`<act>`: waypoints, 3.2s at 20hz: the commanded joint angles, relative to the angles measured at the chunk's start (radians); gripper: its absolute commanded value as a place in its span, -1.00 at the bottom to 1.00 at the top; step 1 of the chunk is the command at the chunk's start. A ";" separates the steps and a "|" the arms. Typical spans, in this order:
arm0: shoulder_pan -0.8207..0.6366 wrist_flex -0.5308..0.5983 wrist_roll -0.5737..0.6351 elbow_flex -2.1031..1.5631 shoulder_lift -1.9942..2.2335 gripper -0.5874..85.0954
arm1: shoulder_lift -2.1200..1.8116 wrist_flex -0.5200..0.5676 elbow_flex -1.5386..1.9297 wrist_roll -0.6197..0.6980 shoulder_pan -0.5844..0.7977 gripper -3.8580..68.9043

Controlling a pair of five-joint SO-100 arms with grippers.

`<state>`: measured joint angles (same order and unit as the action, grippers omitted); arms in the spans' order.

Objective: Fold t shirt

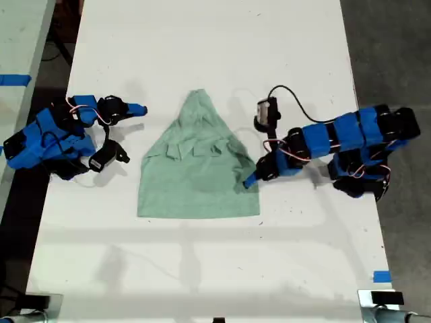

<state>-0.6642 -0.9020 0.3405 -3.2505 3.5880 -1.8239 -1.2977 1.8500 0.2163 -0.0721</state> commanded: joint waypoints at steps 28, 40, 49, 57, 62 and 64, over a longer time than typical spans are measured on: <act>-0.003 0.002 0.008 -0.041 0.011 -0.99 | 0.474 -0.365 -0.911 0.100 0.000 -0.88; -0.003 0.002 0.008 -0.041 0.011 -0.99 | 0.776 0.071 -0.927 0.210 -0.023 -0.61; -0.002 0.002 0.008 -0.041 0.011 -0.99 | 0.635 -0.087 -0.940 0.222 -0.012 -0.13; -0.003 0.002 0.009 -0.041 0.011 -0.99 | 0.207 -0.433 -0.785 0.132 0.089 -0.34; -0.003 0.002 0.009 -0.041 0.011 -0.99 | -0.130 -0.336 -0.245 0.029 0.167 -0.34; -0.003 0.002 0.009 -0.041 0.011 -0.99 | -0.261 -0.184 0.028 0.008 0.192 -0.34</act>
<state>-0.6642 -0.9020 0.3405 -3.2505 3.5880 -1.9405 -1.6107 1.6674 0.2546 0.0905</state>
